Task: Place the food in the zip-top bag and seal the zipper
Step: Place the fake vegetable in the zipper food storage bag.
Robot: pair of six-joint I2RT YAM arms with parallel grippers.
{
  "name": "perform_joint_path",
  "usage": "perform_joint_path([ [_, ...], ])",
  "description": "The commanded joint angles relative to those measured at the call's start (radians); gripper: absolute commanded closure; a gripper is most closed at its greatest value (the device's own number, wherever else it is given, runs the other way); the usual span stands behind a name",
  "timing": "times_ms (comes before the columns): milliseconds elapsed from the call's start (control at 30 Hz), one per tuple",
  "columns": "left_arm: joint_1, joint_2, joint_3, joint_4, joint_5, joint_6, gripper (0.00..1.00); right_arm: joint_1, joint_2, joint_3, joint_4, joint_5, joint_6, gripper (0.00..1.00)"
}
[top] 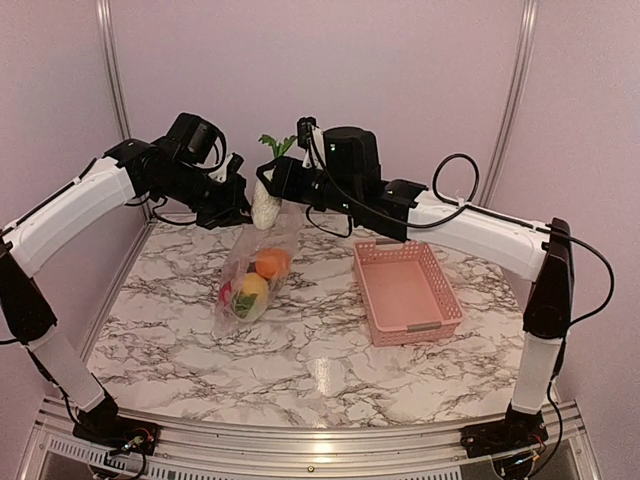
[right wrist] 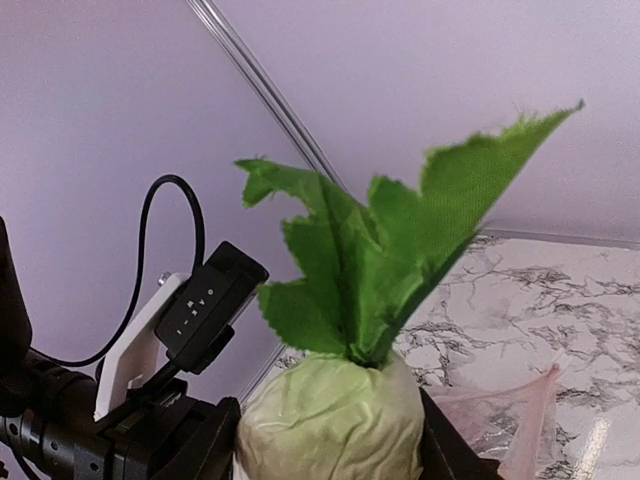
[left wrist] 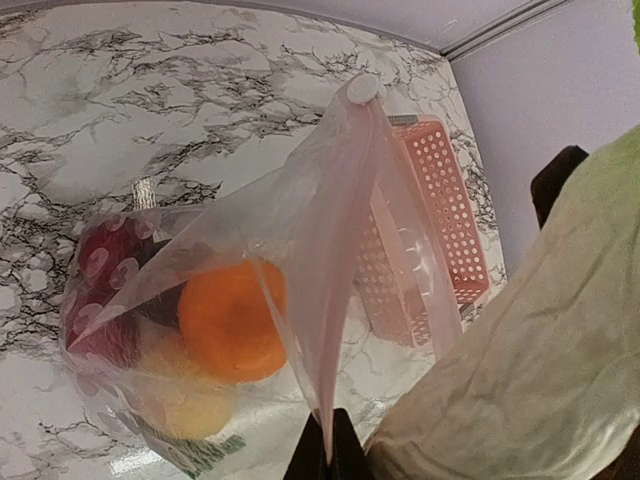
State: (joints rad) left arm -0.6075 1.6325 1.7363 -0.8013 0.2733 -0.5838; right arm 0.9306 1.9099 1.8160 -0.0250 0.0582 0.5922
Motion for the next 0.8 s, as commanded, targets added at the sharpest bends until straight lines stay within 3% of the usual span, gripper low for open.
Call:
perform_joint_path([
  [0, 0.009, -0.039, 0.023, 0.012, 0.0, -0.007, 1.0, 0.019, 0.007, 0.045, -0.051, -0.002, 0.018, 0.46],
  [267, 0.017, -0.04, 0.014, 0.024, -0.015, -0.009, 1.0, 0.015, -0.013, 0.059, -0.126, -0.018, 0.032, 0.13],
  [533, 0.028, -0.033, 0.011, 0.027, -0.014, -0.001, 1.0, -0.025, -0.095, 0.054, -0.156, -0.026, -0.045, 0.1],
  [600, 0.031, -0.031, 0.011, 0.029, -0.006, 0.004, 1.0, -0.036, -0.132, 0.048, -0.193, 0.019, -0.091, 0.02],
  [767, 0.032, -0.039, -0.005, 0.054, 0.005, 0.042, 1.0, -0.093, -0.208, -0.061, -0.245, 0.093, -0.155, 0.01],
])
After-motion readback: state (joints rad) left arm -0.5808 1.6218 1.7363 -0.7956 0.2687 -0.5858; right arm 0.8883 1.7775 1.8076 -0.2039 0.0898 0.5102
